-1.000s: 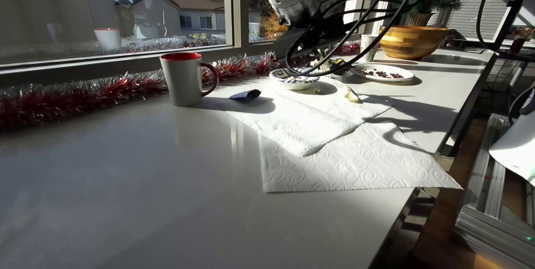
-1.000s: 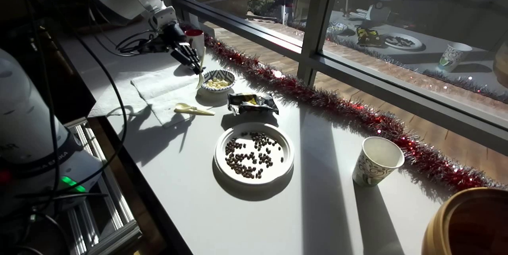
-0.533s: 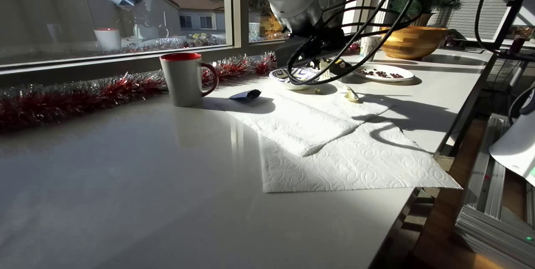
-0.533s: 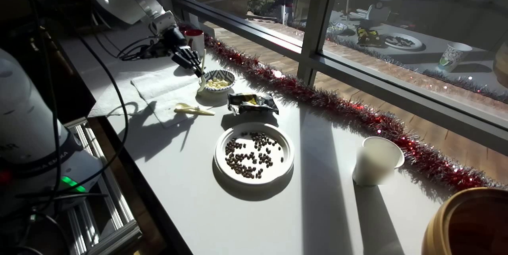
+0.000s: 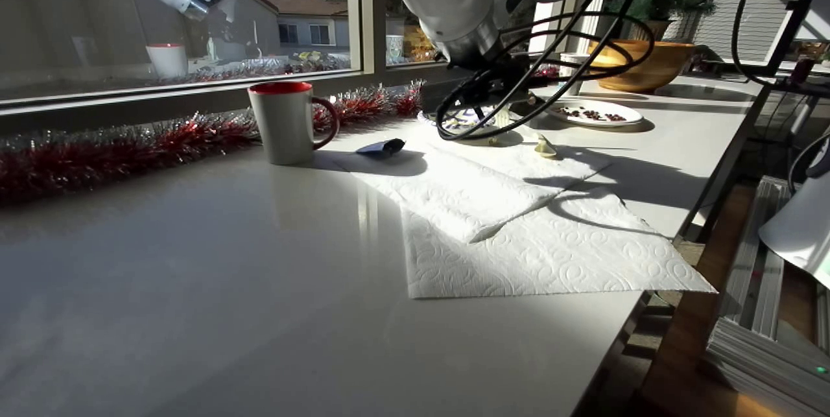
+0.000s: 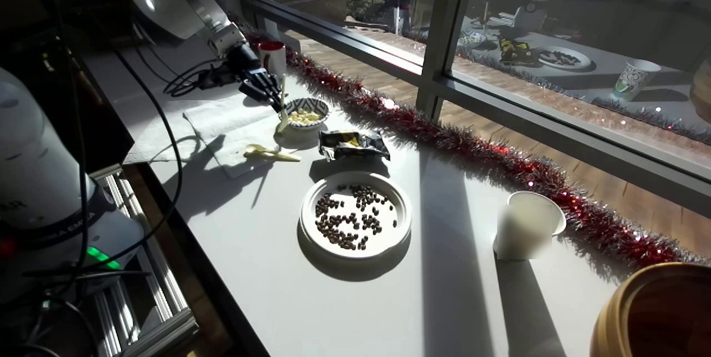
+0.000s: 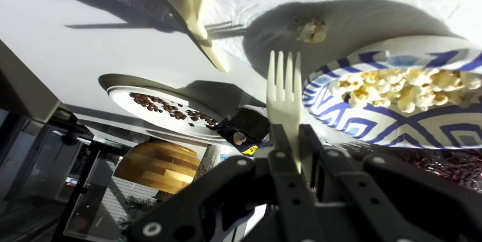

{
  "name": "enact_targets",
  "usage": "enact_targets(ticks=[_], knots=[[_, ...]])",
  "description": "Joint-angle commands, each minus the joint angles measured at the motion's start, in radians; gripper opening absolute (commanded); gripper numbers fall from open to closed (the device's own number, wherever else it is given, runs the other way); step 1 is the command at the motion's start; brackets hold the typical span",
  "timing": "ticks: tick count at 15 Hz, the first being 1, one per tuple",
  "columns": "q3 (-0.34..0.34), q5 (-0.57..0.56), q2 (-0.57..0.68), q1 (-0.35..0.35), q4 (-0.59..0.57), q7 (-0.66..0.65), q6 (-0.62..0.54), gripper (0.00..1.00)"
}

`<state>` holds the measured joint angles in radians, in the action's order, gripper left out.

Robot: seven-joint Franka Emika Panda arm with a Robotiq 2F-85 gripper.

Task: Use fork to move the small plate and the paper towels to the left

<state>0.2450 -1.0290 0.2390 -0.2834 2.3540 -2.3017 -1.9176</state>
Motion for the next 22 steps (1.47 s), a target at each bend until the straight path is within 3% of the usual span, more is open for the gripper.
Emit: enact_targets(ticks=[1, 5, 6, 10, 11, 22], knots=[[-0.006, -0.017, 0.01, -0.013, 0.001, -0.107, 0.011, 0.03], [-0.002, -0.008, 0.002, -0.009, 0.005, -0.16, -0.007, 0.03], [-0.003, 0.001, 0.01, -0.004, -0.002, -0.117, 0.004, 0.13], [-0.002, 0.001, 0.01, -0.004, -0.002, -0.131, 0.003, 0.13], [-0.003, -0.008, 0.013, -0.005, -0.007, -0.14, -0.003, 0.03], [0.003, -0.032, 0.017, -0.021, -0.012, -0.177, -0.058, 0.03]])
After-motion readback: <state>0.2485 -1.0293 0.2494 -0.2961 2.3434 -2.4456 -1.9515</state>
